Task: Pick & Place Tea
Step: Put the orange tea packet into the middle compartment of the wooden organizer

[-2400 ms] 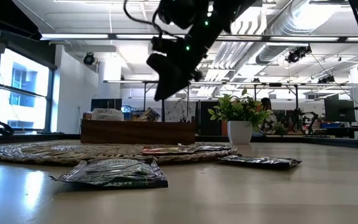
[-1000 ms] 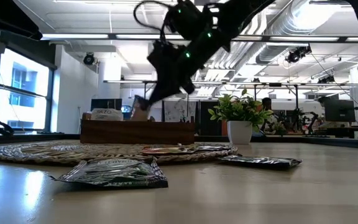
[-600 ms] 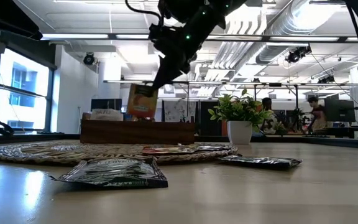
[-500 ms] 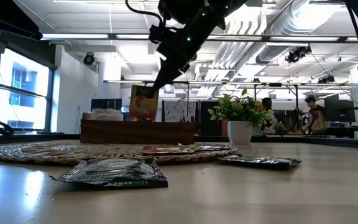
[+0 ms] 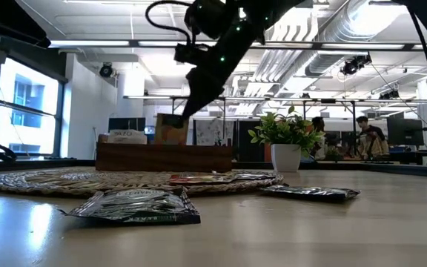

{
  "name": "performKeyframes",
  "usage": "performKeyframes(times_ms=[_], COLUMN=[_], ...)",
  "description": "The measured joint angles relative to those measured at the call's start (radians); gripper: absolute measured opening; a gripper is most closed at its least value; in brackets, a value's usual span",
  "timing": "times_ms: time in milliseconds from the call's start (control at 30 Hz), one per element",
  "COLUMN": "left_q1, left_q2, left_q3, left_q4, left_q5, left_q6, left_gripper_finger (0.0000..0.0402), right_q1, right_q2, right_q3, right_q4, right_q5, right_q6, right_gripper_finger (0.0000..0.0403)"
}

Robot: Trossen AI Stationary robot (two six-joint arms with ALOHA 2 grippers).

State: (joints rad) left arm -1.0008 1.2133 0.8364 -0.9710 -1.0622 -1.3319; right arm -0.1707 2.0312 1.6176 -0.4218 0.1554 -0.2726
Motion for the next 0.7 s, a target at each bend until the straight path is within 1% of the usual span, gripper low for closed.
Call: performKeyframes(times_ms=[67, 200, 300, 467, 700], left_q1=[0.000, 0.000, 0.000, 0.000, 0.000], left_q2=[0.000, 0.000, 0.000, 0.000, 0.000], left_q3=[-0.001, -0.001, -0.001, -0.001, -0.001], left_q4=[0.001, -0.001, 0.000, 0.000, 0.000], left_q5=[0.000, -0.001, -0.003, -0.004, -0.006], left_q6=[0.000, 0.000, 0.000, 0.000, 0.000], left_gripper_finger=[0.0129, 0.0129, 0.0129, 0.0129, 0.0129], right_q1=[-0.002, -0.012, -0.016, -0.017, 0.019], right_q2=[0.003, 0.015, 0.016, 0.016, 0.014], right_q3=[0.001, 0.001, 0.001, 0.001, 0.001], right_q4=[0.032, 0.043, 0.036, 0.041, 0.045], right_q5=[-0.002, -0.006, 0.004, 0.013, 0.079], right_q6=[-0.001, -0.002, 0.000, -0.001, 0.002], right_gripper_finger=[0.0001, 0.0003, 0.0012, 0.0036, 0.0076])
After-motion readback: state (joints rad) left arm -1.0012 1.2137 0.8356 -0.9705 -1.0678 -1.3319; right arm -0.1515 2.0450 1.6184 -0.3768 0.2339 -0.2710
